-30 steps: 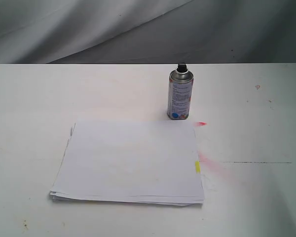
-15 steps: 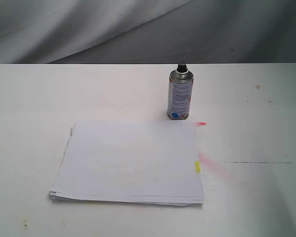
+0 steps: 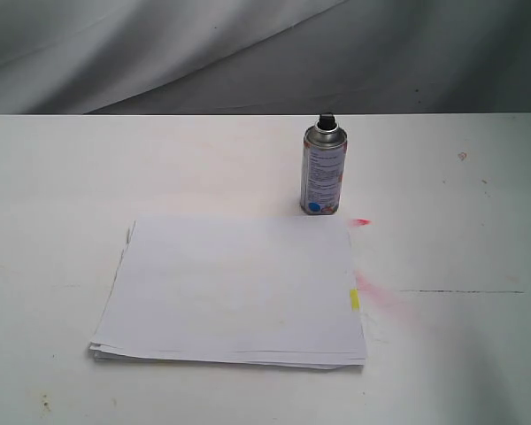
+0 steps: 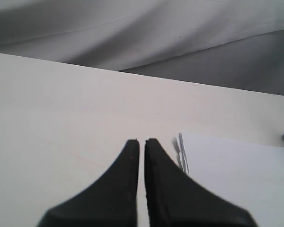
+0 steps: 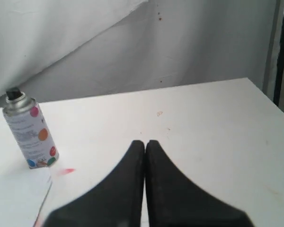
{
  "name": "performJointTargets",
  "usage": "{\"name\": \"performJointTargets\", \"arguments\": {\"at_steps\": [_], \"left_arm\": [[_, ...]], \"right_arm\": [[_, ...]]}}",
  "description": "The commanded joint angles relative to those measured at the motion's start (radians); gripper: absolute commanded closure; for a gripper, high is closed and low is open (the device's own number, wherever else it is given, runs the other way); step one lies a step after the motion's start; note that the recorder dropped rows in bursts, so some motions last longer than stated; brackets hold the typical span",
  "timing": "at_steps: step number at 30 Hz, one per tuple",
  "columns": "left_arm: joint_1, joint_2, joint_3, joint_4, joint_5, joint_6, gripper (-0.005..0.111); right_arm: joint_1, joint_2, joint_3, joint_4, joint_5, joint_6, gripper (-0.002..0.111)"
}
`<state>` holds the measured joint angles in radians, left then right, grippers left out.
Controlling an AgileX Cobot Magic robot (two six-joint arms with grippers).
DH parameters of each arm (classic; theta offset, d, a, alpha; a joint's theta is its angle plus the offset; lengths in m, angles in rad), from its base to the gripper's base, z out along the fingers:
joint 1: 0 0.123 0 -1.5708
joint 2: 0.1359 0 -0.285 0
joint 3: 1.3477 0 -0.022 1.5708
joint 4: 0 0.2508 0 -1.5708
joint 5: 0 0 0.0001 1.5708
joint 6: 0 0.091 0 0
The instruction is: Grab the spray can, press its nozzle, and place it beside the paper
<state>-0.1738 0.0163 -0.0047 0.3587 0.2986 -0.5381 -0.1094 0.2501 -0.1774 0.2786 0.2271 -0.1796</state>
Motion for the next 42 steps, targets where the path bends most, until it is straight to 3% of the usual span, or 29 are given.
{"name": "performJointTargets", "arguments": {"at_steps": [1,9,14,17,23,26,36,42], "left_arm": [[-0.004,-0.005,0.005,0.005,-0.004,-0.001,0.101],[-0.004,-0.005,0.005,0.005,-0.004,-0.001,0.101],[-0.004,-0.005,0.005,0.005,-0.004,-0.001,0.101],[-0.004,-0.005,0.005,0.005,-0.004,-0.001,0.101],[-0.004,-0.005,0.005,0.005,-0.004,-0.001,0.101],[-0.004,-0.005,0.005,0.005,-0.004,-0.001,0.101],[-0.004,-0.005,0.005,0.005,-0.004,-0.001,0.101],[-0.004,-0.005,0.005,0.005,-0.004,-0.001,0.101]], "right_arm": [[-0.008,0.002,-0.175,-0.003,0.104,0.0,0.108],[-0.001,0.32,-0.501,0.006,0.278,0.041,0.108],[0.146,0.65,-0.821,0.081,0.431,-0.092,0.108],[0.271,0.845,-0.884,0.107,0.321,-0.135,0.108],[0.479,1.14,-0.882,0.08,0.089,-0.16,0.108],[0.523,1.213,-0.855,0.08,0.004,-0.16,0.108],[0.552,1.359,-0.557,0.066,-0.526,-0.066,0.108],[0.552,1.5,-0.505,-0.205,-0.767,0.195,0.108]]}}
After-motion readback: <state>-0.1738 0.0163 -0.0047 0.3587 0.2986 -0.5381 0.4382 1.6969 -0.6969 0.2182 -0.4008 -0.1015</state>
